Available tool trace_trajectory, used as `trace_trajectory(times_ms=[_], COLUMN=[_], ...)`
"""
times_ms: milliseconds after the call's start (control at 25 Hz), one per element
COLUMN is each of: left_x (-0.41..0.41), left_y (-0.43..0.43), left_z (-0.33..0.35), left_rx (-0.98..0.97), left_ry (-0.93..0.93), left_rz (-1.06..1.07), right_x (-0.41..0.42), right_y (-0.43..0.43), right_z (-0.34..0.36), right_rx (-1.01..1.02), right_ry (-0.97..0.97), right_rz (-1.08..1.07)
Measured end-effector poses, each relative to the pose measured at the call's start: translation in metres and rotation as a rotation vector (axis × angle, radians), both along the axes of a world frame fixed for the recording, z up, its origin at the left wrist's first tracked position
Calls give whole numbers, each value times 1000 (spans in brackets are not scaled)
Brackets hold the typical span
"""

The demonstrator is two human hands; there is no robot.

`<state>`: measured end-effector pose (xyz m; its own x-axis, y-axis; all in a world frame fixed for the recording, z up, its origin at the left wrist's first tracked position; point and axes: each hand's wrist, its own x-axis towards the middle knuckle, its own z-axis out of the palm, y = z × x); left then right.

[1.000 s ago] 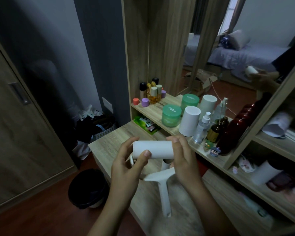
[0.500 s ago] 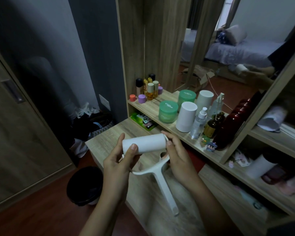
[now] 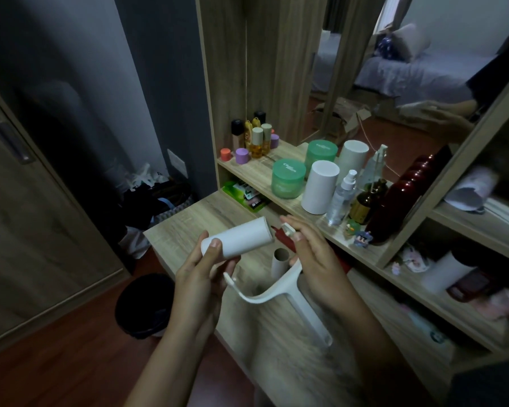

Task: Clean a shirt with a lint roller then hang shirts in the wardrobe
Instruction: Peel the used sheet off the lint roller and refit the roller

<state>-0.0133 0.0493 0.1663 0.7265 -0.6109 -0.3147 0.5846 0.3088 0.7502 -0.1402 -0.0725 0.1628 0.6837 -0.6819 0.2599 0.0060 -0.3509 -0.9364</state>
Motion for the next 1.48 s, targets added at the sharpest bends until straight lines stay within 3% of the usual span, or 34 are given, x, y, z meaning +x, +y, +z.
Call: trace_trajectory(times_ms=[120,320,400,600,920,1040,1120,1240,1320,1480], left_x=[1,-4,-11,-22,-30,-31,-33,-35,-34,-33], left_y=[0,-1,-2,-9,-15,-17,-18,-20,-19,-14], left_z=[-9,-26,-30,-36,-38,-39,-42,-48,-53,-61], left_rx=[15,100,129,161,183,185,196,214,225,243], left_ry=[69,138,140,104,55,36,37,24,-3,-26], left_rz=[34,43,17,-12,-48,-69,-95,-118,-129,-131], right_x=[-15,-41,-46,-51,-56,-49,-38,-30,-32,-34], right_y=[-17,-49,-51,-54,-55,-52,-48,-39,-34,-30], right_z=[-31,-141,-173,-205,-211,-178,-133,-77,-65,-67], right_rx=[-6,-61,-6,71,-116,-150,104,530,556,465], right_ry=[68,562,675,722,835,679,392,85,75,103], right_rz=[-60,-110,-87,-81,-162,-246,-219,30,123,98])
